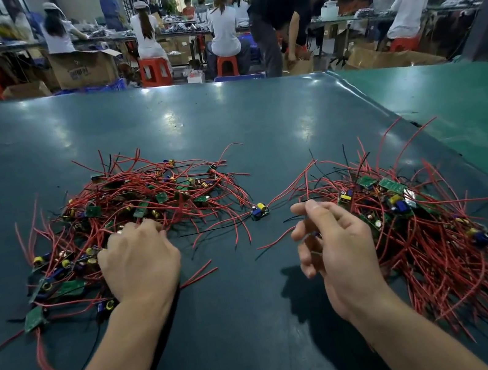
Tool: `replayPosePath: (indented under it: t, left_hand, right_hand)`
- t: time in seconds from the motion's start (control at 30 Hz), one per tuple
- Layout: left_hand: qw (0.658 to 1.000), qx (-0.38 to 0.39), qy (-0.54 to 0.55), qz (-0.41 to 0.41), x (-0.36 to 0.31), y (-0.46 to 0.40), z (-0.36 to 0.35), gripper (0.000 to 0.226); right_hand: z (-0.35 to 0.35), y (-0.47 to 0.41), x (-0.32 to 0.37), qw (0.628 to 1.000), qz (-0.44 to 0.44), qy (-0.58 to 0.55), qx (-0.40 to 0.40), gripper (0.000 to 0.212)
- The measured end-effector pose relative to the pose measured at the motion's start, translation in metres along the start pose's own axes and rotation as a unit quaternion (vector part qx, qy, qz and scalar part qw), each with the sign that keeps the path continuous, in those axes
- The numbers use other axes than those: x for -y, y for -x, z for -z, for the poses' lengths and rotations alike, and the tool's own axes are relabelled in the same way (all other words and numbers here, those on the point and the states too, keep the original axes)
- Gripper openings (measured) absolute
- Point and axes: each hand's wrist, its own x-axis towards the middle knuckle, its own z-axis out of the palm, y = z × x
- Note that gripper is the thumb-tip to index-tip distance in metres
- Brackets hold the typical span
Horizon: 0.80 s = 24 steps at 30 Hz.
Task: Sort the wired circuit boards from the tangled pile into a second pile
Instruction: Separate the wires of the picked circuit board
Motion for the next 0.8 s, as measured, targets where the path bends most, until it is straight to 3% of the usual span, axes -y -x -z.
replayPosePath:
  t: [0.1,0.2,0.3,0.47,0.63,0.7,0.8]
  left_hand:
    - [0.989,-0.109,0.097,-0.032,-0.001,0.002,0.004,0.018]
    - [0.947,-0.24,0.177,-0.117,-0.005,0.005,0.005,0.013]
    - [0.909,-0.296,0.214,-0.199,-0.012,0.009,0.005,0.013]
    - [0.892,-0.286,0.223,-0.271,-0.018,0.017,-0.001,0.012]
    - [0.879,-0.292,0.263,-0.269,-0.019,0.017,0.002,0.01]
    - [0.857,-0.293,0.305,-0.293,-0.018,0.019,0.005,0.008]
    - [0.804,-0.25,0.367,-0.395,-0.026,0.032,0.005,0.011]
  right_hand:
    - [0.0,0.001,-0.001,1.0,0.004,0.018,0.012,0.022]
    - [-0.002,0.003,-0.003,0.998,0.004,0.056,0.034,0.022]
    - [-0.005,0.006,-0.005,0.993,0.011,0.102,0.06,0.017]
    - [-0.012,0.01,-0.013,0.979,0.025,0.169,0.114,0.01]
    - [-0.011,0.009,-0.018,0.966,0.031,0.214,0.14,0.008]
    - [-0.01,0.009,-0.019,0.953,0.028,0.245,0.173,0.023]
    - [-0.015,0.011,-0.023,0.924,0.046,0.298,0.234,0.052]
